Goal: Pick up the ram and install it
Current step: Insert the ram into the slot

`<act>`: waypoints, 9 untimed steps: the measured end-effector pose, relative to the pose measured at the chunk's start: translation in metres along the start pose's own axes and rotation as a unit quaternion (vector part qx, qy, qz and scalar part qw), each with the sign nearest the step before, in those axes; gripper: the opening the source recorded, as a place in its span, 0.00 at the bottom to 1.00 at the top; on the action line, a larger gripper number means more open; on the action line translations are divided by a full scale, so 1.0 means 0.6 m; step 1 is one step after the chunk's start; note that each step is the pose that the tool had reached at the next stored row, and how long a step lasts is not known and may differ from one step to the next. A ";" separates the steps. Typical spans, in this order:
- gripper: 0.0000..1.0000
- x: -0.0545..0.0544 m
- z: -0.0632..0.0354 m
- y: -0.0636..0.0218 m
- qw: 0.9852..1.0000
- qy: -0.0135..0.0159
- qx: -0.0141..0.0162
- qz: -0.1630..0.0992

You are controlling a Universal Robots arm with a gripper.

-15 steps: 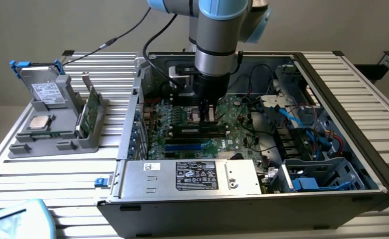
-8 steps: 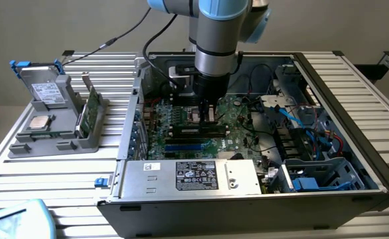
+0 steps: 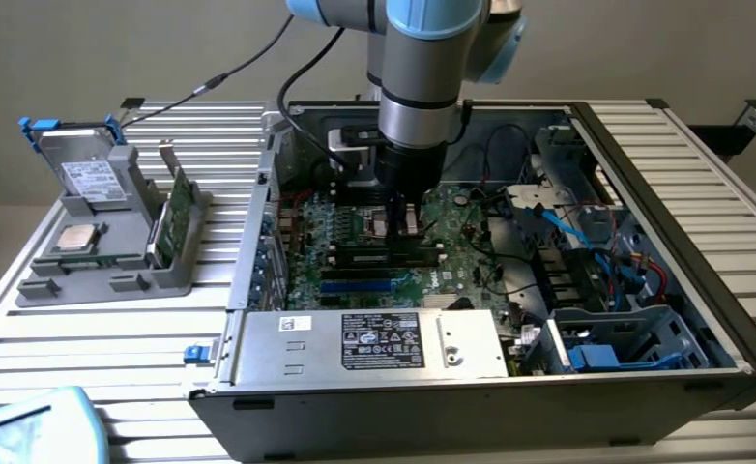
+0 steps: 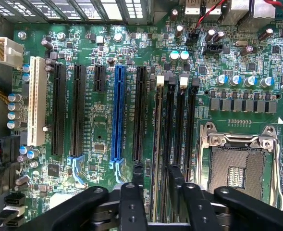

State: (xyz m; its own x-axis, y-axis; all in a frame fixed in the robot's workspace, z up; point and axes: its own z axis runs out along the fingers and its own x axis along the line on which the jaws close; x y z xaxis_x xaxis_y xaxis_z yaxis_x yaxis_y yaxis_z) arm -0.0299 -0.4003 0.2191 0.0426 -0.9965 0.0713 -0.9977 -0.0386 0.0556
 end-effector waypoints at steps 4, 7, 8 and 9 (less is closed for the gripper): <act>0.47 0.000 -0.006 0.001 1.000 0.001 0.000 0.000; 0.47 0.001 -0.014 0.002 1.000 0.001 0.000 0.000; 0.47 0.001 -0.017 0.003 1.000 0.001 0.000 0.000; 0.47 0.001 -0.021 0.003 1.000 0.002 0.000 0.000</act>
State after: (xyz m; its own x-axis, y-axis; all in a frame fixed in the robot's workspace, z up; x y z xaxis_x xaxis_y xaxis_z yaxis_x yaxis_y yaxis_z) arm -0.0311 -0.4003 0.2315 0.0426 -0.9963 0.0748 -0.9977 -0.0384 0.0558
